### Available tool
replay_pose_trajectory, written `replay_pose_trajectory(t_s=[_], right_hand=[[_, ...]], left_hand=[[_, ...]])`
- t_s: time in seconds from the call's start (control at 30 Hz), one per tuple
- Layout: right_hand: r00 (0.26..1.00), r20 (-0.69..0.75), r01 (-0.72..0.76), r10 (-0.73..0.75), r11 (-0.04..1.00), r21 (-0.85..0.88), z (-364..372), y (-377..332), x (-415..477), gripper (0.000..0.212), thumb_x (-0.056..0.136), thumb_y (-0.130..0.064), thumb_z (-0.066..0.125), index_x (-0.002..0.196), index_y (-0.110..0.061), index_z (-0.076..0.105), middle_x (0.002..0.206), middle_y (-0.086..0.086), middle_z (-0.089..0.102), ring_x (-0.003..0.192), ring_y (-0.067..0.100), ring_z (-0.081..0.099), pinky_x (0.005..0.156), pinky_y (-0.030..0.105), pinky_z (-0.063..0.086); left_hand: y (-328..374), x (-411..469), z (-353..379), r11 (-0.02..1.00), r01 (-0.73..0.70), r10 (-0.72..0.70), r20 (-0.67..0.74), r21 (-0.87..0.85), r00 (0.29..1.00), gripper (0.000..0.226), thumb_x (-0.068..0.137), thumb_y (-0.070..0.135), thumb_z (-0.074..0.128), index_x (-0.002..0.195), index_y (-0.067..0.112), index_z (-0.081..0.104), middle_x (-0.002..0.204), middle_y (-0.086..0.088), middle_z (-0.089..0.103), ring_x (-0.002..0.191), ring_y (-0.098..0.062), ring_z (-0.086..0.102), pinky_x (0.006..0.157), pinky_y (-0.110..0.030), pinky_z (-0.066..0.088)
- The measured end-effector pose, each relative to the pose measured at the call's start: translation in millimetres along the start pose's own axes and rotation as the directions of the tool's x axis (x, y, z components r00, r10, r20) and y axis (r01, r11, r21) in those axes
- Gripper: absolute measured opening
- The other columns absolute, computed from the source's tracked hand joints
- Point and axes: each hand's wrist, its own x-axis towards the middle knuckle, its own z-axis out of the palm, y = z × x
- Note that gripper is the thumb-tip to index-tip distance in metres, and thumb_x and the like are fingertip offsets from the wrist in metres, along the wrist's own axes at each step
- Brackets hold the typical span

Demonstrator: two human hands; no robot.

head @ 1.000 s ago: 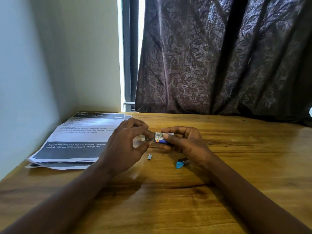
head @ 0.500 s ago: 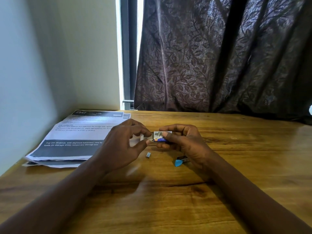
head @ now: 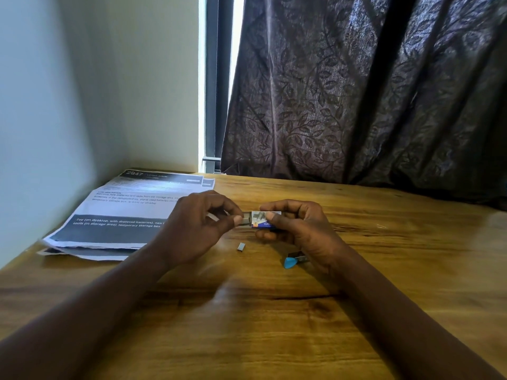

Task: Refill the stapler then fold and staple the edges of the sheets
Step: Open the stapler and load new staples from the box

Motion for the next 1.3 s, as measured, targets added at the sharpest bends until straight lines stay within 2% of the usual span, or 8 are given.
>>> replay_pose_trajectory(t_s=[0.17,0.47,0.63,0.77,0.87,0.93,1.1,1.3], right_hand=[[1.000,0.028,0.013,-0.012,0.999,-0.051,-1,2,2,0.019,0.093,-0.004,0.068,0.111,0.000,0.071,0.100,0.022,0.077,0.077,0.025,0.076,0.080,0.034,0.064],[0.999,0.020,-0.029,0.029,0.999,-0.021,-1,0,3,0.019,0.095,-0.003,0.066,0.111,0.003,0.070,0.102,0.025,0.076,0.080,0.029,0.076,0.071,0.027,0.064],[0.993,-0.119,0.011,-0.006,0.999,0.038,1,1,3,0.017,0.095,-0.003,0.066,0.109,0.004,0.071,0.101,0.023,0.075,0.070,0.023,0.074,0.063,0.026,0.063],[0.964,-0.264,0.056,-0.040,0.997,0.051,0,3,9,0.011,0.095,-0.007,0.067,0.104,-0.006,0.074,0.095,0.014,0.079,0.084,0.029,0.078,0.073,0.032,0.065],[0.950,-0.308,0.061,-0.055,0.998,0.010,-2,3,11,0.010,0.096,-0.011,0.067,0.103,-0.012,0.073,0.089,0.008,0.081,0.080,0.025,0.078,0.081,0.039,0.061],[0.950,-0.308,0.064,-0.055,0.998,0.019,-2,1,10,0.009,0.096,-0.009,0.066,0.100,-0.013,0.073,0.088,0.010,0.080,0.076,0.022,0.077,0.073,0.032,0.063],[0.956,-0.288,0.057,-0.051,0.998,0.011,-1,-1,7,0.009,0.096,-0.005,0.065,0.097,-0.009,0.073,0.093,0.016,0.078,0.068,0.018,0.076,0.061,0.024,0.062],[0.955,-0.284,0.071,-0.085,0.996,-0.058,1,-4,5,0.010,0.097,-0.006,0.064,0.100,-0.010,0.073,0.094,0.014,0.076,0.065,0.014,0.074,0.059,0.022,0.061]], left_hand=[[-2,0,2,1.000,0.017,-0.017,-0.002,0.015,1.000,0.006,0.087,0.027,0.077,0.091,0.029,0.080,0.091,0.015,0.075,0.082,-0.004,0.069,0.076,-0.033,0.058],[5,0,0,1.000,-0.023,0.023,-0.072,0.001,0.997,0.005,0.090,0.023,0.074,0.090,0.026,0.079,0.093,0.017,0.074,0.089,-0.001,0.068,0.080,-0.026,0.058],[9,-2,-4,0.990,-0.142,0.144,-0.145,0.024,0.979,0.004,0.089,0.021,0.075,0.085,0.020,0.076,0.098,0.011,0.073,0.091,-0.011,0.070,0.075,-0.027,0.058],[15,-7,-7,0.957,-0.287,0.287,0.024,0.038,0.958,0.003,0.080,0.024,0.076,0.078,0.022,0.076,0.096,0.011,0.072,0.092,-0.010,0.069,0.074,-0.028,0.054],[9,-12,0,0.960,-0.273,0.252,0.240,0.059,0.937,0.007,0.077,0.035,0.076,0.077,0.028,0.077,0.106,0.018,0.069,0.103,-0.005,0.065,0.086,-0.036,0.053],[4,-12,4,0.959,-0.254,0.204,0.319,0.123,0.926,0.013,0.076,0.044,0.074,0.078,0.032,0.077,0.110,0.022,0.066,0.106,-0.002,0.060,0.089,-0.041,0.051],[0,-11,4,0.962,-0.223,0.181,0.245,0.157,0.952,0.020,0.074,0.055,0.070,0.084,0.038,0.075,0.103,0.025,0.069,0.104,0.000,0.061,0.093,-0.046,0.048],[-7,-5,-1,0.957,-0.154,0.112,0.178,0.245,0.978,0.034,0.082,0.047,0.067,0.114,0.037,0.073,0.101,0.021,0.069,0.085,-0.001,0.060,0.076,-0.031,0.051]])
